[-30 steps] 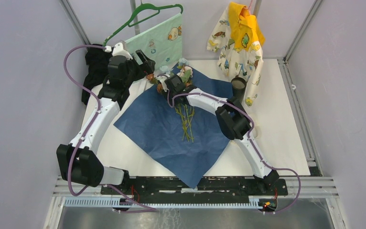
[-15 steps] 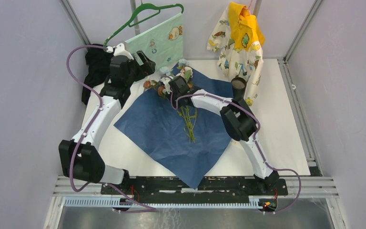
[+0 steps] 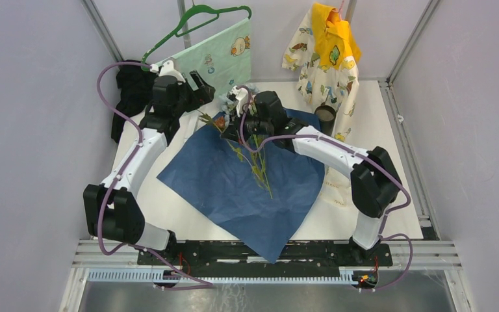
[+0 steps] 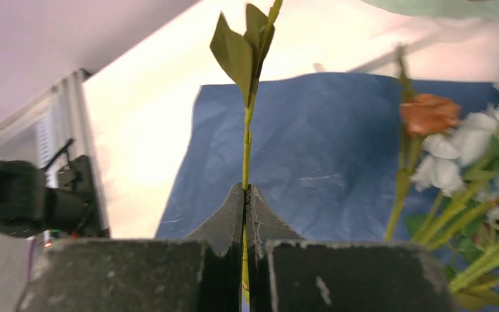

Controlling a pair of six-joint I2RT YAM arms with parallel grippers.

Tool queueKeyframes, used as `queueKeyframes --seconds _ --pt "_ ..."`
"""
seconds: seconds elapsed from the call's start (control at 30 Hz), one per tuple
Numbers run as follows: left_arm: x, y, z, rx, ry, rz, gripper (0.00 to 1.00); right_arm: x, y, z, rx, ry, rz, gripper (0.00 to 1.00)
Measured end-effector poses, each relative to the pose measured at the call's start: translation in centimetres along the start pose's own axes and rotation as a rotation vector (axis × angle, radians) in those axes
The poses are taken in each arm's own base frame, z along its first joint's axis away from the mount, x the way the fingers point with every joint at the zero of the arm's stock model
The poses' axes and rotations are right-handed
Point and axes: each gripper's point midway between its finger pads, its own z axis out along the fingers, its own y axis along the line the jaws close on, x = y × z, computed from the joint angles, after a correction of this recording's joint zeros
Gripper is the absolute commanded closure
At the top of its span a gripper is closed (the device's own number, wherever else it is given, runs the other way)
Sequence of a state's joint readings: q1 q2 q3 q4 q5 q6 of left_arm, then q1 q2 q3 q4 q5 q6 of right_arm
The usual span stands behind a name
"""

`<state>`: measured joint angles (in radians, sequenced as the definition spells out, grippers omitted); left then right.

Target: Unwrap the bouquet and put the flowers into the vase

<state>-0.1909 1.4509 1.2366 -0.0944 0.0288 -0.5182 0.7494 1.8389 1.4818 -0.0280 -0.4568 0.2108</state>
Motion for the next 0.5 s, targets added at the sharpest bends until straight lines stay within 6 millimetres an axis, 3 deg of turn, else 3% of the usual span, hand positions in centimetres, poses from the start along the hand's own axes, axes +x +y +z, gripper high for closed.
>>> queueKeyframes --seconds 0.33,0.5 --pt "1.4 0.2 0.8 0.013 0.037 -0.012 0.04 -0.7 4.4 -2.9 -0.225 -0.095 0.098 1.00" --pt "2.3 1.1 1.3 -0.009 0.058 -0.025 0.04 -4.5 7.1 -6.5 -0.278 -0.191 0.040 1.00"
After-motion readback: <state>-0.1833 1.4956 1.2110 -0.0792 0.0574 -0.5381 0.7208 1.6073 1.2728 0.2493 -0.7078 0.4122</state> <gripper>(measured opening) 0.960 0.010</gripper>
